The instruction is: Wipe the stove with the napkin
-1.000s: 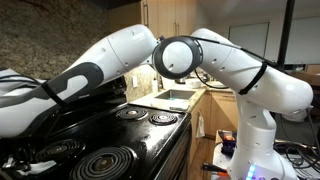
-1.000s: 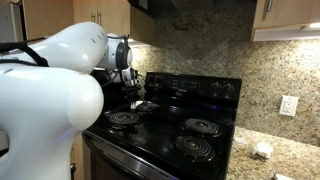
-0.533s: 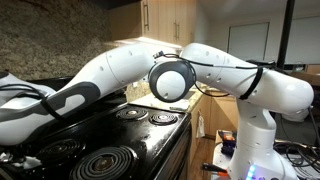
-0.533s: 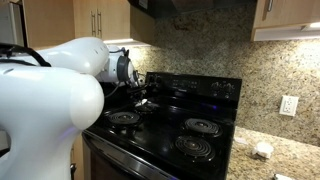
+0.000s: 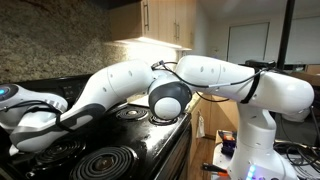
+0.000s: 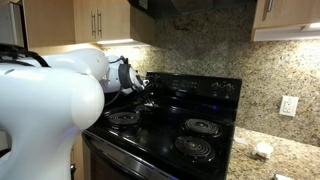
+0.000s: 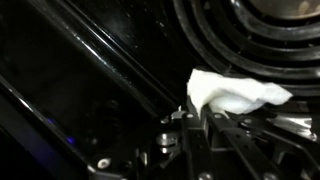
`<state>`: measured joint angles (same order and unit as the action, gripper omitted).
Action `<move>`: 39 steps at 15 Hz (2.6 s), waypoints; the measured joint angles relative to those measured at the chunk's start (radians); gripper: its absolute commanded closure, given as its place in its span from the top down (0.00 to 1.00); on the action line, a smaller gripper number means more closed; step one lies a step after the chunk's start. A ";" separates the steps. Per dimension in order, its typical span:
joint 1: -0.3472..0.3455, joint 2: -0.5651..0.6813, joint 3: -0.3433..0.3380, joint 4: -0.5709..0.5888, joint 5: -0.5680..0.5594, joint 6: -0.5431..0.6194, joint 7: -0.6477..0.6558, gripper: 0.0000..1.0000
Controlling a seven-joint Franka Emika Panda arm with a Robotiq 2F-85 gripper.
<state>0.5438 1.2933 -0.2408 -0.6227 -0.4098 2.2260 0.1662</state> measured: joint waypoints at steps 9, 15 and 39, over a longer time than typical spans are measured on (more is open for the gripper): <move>-0.059 -0.018 -0.021 -0.004 0.024 -0.126 0.042 0.08; -0.124 -0.098 -0.009 -0.111 0.079 -0.195 0.043 0.08; -0.274 -0.673 0.175 -1.041 0.245 0.075 0.172 0.08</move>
<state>0.2699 0.6207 -0.0661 -1.6636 -0.1653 2.3008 0.3382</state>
